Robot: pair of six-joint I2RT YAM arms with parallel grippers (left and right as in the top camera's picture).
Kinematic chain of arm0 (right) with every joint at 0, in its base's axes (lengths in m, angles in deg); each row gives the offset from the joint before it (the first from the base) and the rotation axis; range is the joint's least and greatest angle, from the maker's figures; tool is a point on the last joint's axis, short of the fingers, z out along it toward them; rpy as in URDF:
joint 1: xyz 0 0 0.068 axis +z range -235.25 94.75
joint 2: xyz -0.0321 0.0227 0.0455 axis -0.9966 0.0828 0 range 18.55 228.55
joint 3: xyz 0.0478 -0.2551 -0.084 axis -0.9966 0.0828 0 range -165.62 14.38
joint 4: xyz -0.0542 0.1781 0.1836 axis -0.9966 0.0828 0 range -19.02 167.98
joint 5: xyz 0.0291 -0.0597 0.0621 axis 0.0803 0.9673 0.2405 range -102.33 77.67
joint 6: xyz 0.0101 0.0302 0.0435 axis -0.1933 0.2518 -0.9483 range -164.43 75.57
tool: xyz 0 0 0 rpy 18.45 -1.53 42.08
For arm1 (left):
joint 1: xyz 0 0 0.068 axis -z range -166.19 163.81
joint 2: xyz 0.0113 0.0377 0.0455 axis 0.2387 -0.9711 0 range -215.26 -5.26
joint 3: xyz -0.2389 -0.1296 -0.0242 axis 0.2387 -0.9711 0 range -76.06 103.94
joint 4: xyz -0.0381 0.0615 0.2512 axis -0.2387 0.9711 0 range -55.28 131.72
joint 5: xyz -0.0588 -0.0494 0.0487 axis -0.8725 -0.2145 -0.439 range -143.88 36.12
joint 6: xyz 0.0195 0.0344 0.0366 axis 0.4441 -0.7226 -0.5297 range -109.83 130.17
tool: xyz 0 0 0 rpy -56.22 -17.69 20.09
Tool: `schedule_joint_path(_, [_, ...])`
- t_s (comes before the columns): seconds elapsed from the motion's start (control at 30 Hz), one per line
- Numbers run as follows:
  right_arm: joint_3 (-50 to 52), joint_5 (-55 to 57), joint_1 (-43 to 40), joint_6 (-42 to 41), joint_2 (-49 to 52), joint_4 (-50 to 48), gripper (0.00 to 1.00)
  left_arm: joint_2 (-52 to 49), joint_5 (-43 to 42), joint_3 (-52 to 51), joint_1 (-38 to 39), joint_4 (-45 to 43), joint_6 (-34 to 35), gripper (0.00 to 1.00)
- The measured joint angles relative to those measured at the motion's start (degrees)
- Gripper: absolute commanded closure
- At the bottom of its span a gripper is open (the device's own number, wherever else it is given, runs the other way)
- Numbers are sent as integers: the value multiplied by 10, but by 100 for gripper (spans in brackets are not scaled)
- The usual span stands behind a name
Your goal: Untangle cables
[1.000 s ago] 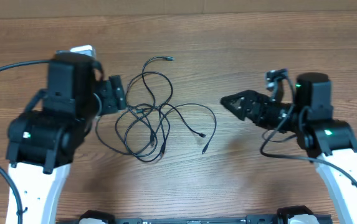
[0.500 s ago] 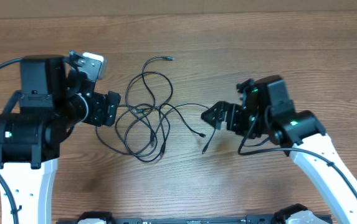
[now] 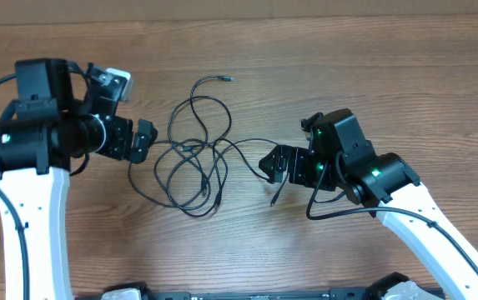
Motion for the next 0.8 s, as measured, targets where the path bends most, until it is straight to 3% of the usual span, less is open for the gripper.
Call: schedule_joint_path(0.8, [0,-1,0,-11,0,6,0,-22,-9,0,0,1,-4,0])
